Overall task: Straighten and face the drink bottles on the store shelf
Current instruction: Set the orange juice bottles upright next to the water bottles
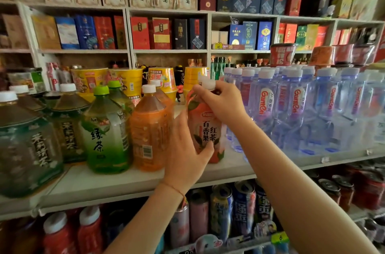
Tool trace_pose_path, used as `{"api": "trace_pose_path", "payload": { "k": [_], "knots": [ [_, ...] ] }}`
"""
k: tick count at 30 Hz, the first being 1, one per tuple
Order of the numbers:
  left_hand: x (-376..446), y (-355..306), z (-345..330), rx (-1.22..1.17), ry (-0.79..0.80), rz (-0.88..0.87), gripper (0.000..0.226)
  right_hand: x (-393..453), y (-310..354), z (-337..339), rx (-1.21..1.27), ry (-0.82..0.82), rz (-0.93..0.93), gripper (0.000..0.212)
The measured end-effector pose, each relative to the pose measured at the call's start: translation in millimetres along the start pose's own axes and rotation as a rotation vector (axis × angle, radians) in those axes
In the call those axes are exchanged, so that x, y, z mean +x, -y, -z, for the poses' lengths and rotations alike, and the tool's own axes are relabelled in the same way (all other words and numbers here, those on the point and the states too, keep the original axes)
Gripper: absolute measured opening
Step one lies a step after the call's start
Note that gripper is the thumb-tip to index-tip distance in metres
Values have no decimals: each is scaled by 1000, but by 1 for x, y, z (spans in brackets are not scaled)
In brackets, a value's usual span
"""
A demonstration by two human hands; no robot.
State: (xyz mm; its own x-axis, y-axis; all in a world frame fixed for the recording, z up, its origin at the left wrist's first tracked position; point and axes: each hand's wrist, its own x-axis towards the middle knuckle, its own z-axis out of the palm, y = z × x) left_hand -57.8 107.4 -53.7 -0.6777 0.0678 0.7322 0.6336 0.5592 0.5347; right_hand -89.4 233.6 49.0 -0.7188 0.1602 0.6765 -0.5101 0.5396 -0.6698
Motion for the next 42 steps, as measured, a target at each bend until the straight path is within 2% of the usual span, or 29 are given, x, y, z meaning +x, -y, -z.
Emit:
{"api": "trace_pose_path", "payload": {
  "k": [2,5,10,13,14,16,17,19,22,24,27,32,35,37,42],
  "knots": [
    [3,-6,1,112,-100,-64,98,1,1,-2,40,25,-24,50],
    [10,-18,5,294,-207,-107,102,1,10,-11,150,95,-26,35],
    [19,-13,7,506,-265,-33,121,-2,29,-32,133,211,-21,32],
    [27,-12,7,539,-271,-28,117,-5,28,-21,292,306,-156,26],
    [30,-13,8,544,-261,-42,114,-4,20,-18,349,306,-216,24],
    [34,-14,7,546,-256,-69,106,-4,-1,-15,353,200,-251,19],
    [34,-13,7,545,-261,-81,101,-5,-14,-17,316,122,-257,24],
    [33,-9,6,550,-278,-118,89,-5,-35,-25,198,22,-288,57],
    [32,-4,5,570,-314,-159,76,-4,-50,-37,38,33,-329,95],
    [32,-3,5,563,-330,-176,72,-1,-55,-44,6,78,-352,109],
    [32,-2,5,538,-329,-193,71,7,-62,-50,-21,137,-461,118],
    [33,0,7,490,-326,-194,71,16,-66,-47,49,104,-512,108],
    [33,1,8,463,-325,-205,71,10,-65,-43,52,117,-485,94],
    [33,2,9,454,-326,-214,71,5,-62,-38,88,173,-472,84],
    [33,4,15,436,-288,-222,71,-4,-67,-19,199,357,-416,77]
  ]
}}
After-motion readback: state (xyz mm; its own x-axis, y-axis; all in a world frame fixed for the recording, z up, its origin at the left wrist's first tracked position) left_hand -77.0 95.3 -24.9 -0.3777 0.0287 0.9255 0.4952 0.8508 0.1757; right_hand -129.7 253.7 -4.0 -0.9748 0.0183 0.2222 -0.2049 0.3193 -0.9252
